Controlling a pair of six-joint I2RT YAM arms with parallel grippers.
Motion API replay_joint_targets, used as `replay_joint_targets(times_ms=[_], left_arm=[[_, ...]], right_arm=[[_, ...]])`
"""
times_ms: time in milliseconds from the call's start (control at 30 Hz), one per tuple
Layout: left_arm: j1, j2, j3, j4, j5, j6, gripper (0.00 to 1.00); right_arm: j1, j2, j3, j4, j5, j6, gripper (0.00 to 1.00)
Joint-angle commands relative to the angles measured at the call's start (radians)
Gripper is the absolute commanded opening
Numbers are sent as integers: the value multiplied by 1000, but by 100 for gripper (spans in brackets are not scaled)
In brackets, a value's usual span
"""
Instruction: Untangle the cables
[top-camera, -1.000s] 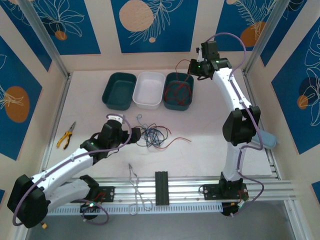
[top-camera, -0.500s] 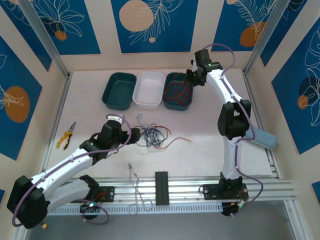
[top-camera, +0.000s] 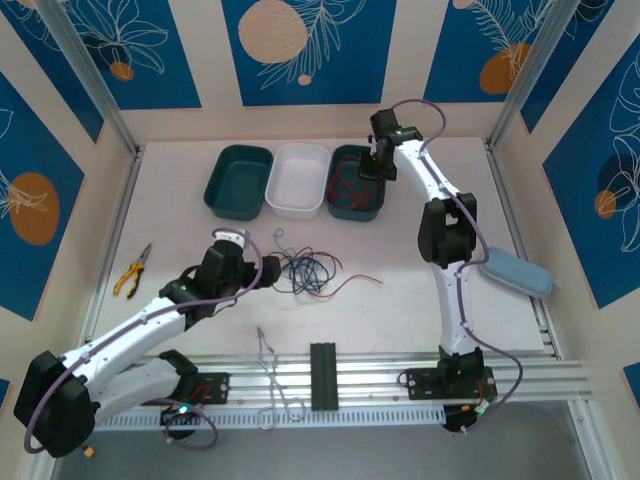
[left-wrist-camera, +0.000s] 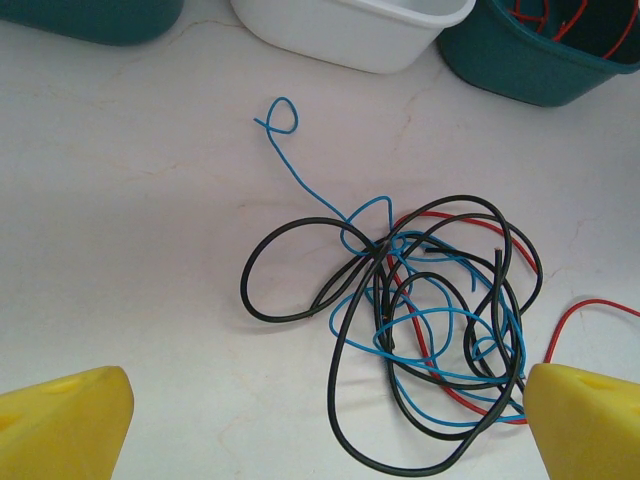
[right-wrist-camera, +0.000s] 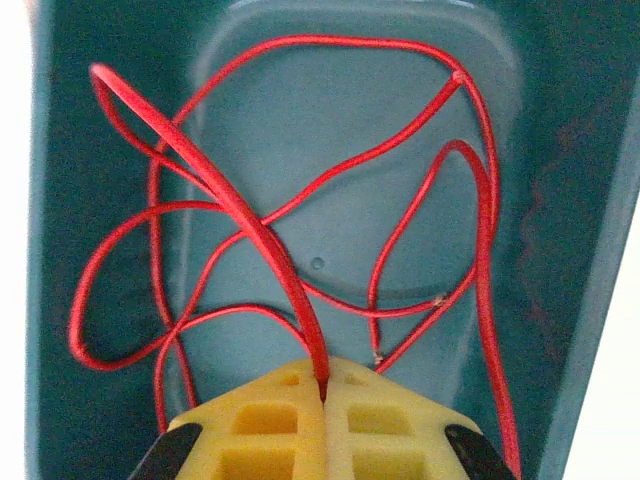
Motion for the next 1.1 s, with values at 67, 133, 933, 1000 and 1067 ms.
replay_joint_targets(times_ms=[67, 133, 933, 1000, 1067], left_arm=[[12, 2, -4, -10, -11, 14, 100], [12, 2, -7, -10, -12, 14, 100], [13, -10, -1, -9, 4, 2, 100], [12, -9, 0, -5, 2, 2, 100], [12, -7, -1, -6, 0, -2, 100]], right_arm=[[-9, 41, 57, -83, 34, 27, 0], [-14, 52, 67, -94, 38, 26, 0], [11, -147, 55, -119, 65, 11, 36], [21, -174, 42, -117, 74, 9, 37], [32, -209, 15, -108, 83, 10, 38]])
